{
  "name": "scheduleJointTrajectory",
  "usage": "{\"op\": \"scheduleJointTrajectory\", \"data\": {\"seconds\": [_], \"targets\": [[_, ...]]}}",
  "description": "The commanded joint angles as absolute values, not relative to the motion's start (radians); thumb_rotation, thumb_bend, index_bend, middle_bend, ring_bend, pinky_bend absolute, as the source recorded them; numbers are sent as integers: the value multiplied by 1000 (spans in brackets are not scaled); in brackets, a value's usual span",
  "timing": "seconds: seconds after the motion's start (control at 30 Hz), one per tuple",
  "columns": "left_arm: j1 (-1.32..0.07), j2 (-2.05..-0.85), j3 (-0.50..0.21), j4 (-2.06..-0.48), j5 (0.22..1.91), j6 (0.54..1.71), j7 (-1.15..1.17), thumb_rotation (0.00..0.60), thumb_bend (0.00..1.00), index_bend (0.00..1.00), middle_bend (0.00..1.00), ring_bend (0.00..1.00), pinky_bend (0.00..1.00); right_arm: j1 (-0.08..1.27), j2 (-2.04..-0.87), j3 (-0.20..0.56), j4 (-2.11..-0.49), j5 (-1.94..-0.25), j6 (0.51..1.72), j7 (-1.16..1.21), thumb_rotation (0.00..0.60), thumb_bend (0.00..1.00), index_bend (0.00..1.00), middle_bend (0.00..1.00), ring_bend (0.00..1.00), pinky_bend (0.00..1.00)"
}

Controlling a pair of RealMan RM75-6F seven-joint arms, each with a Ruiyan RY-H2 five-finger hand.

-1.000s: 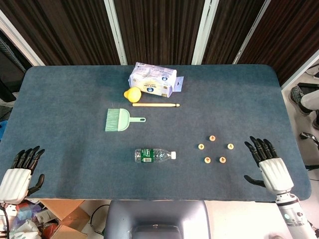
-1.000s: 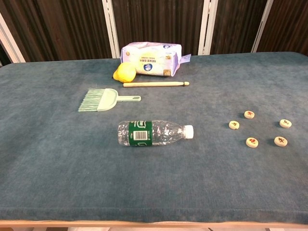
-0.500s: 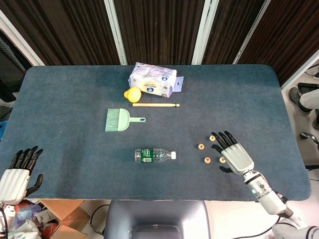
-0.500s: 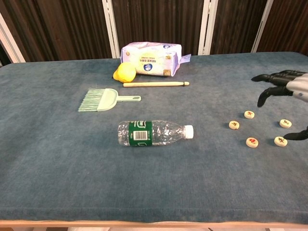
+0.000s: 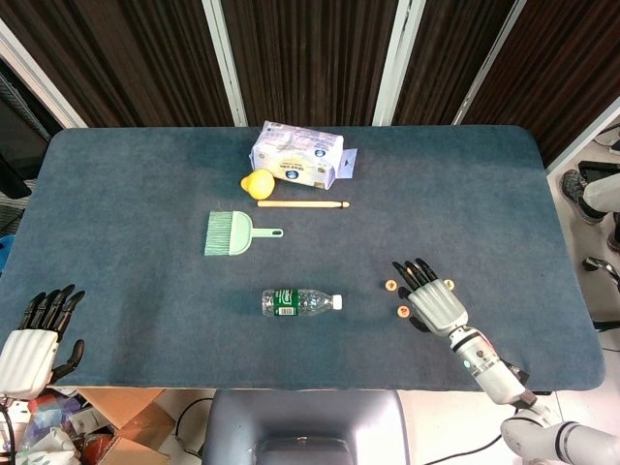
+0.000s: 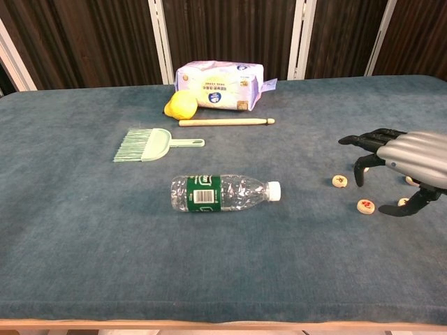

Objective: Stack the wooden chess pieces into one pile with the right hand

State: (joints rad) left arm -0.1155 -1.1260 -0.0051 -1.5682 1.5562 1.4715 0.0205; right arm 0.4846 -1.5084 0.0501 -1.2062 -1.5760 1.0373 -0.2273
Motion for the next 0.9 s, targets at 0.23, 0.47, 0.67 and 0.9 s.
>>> {"op": "scheduleJointTrajectory", "data": {"seconds": [0.23, 0.47, 0.67, 0.9], "targets": [[-116, -1127, -5, -1566, 1560, 1473, 29, 600, 496, 0, 0, 0, 0, 495, -1531, 33, -1178, -1562, 1026, -217, 600, 429, 537, 0, 0, 0], [-114, -1127, -5, -1566, 1562, 1477, 33, 600, 497, 0, 0, 0, 0, 507, -1541, 24, -1170, -1554, 1013, -216, 600, 447, 552, 0, 0, 0], [-115, -1127, -6, -1565, 1558, 1474, 33, 600, 497, 0, 0, 0, 0, 511, -1544, 21, -1169, -1538, 1005, -227, 600, 470, 559, 0, 0, 0], [-115, -1126, -5, -1566, 1559, 1473, 31, 600, 497, 0, 0, 0, 0, 518, -1547, 19, -1177, -1518, 990, -240, 600, 475, 559, 0, 0, 0]]}}
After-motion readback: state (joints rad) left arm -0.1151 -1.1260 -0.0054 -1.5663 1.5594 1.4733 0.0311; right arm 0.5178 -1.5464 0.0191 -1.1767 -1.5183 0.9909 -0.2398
